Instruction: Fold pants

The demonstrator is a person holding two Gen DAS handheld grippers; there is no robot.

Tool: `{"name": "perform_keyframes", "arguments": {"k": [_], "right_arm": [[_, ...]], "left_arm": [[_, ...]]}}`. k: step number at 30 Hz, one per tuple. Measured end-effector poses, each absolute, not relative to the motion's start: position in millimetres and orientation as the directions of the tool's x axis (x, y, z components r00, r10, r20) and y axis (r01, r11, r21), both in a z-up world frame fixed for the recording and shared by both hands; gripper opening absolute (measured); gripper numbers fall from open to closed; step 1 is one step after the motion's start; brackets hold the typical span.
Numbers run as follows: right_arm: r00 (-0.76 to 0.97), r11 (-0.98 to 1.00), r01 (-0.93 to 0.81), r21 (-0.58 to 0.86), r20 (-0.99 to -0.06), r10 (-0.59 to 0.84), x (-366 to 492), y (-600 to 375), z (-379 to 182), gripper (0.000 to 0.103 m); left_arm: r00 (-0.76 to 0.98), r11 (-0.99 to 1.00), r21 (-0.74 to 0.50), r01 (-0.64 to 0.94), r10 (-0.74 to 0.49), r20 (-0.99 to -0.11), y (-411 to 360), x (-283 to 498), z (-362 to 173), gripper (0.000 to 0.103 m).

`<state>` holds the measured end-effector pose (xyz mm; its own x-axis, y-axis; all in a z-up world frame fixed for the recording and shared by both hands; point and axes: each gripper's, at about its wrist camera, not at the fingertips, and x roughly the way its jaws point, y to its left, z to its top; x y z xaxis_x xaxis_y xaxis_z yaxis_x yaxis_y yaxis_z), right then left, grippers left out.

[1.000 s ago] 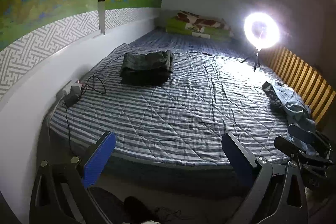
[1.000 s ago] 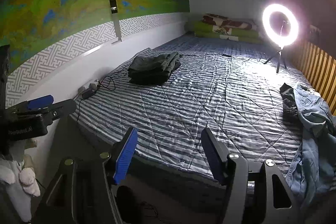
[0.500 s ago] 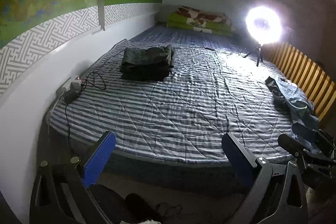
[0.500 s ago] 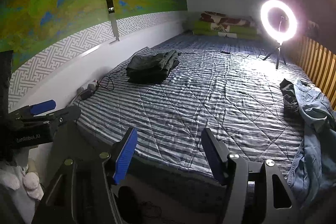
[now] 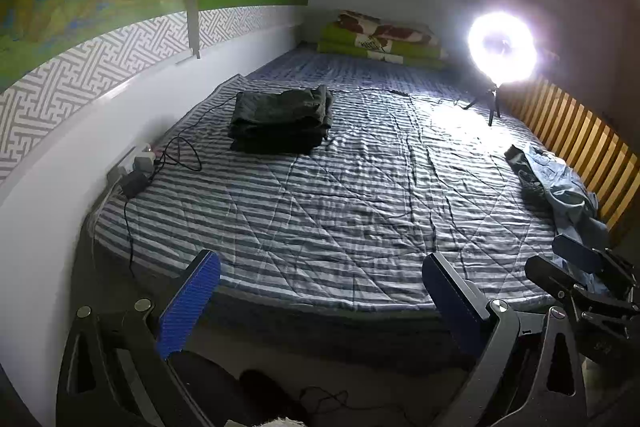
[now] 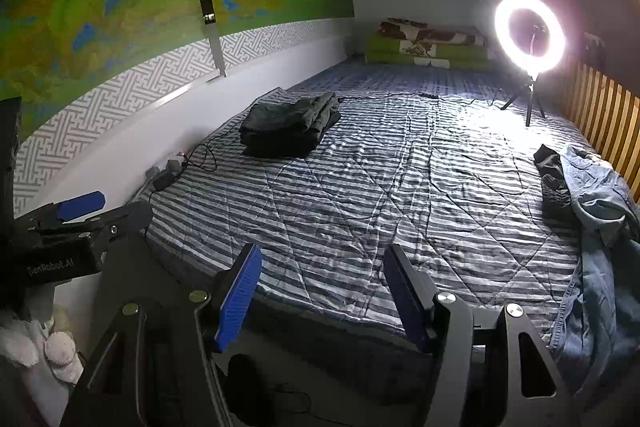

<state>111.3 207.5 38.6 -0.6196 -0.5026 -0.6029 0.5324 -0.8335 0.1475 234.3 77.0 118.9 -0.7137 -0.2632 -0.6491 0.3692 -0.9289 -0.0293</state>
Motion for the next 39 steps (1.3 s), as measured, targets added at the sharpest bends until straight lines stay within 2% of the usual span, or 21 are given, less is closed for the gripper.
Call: {"name": "perform_keyframes", "arguments": {"k": [20,34,39], "right_arm": [[-0.621,-0.840,0.521,0.153,-0.607,-0.496,108.2,203.5,36.1,0.060],[-0.620,-0.851,0.502,0.153,-0.622,-0.478,95.4,197.0,26.7,0.060],[-0.615,-0.856,0.491,0.160,-0.632,-0.471,87.8,193.0,20.8,0.060]], "left_arm": [[-0.717,-0.930,-0.018,0.368,-0.271,-0.642,75.2,228.8,120.3,0.102],[-0.711,-0.938,-0.045,0.343,-0.228,-0.665,66.4,203.7,110.0,0.102],[-0.727,-0.943,-0.041,0.330,-0.226,-0.648,63.5,196.8,107.7,0.102]]}}
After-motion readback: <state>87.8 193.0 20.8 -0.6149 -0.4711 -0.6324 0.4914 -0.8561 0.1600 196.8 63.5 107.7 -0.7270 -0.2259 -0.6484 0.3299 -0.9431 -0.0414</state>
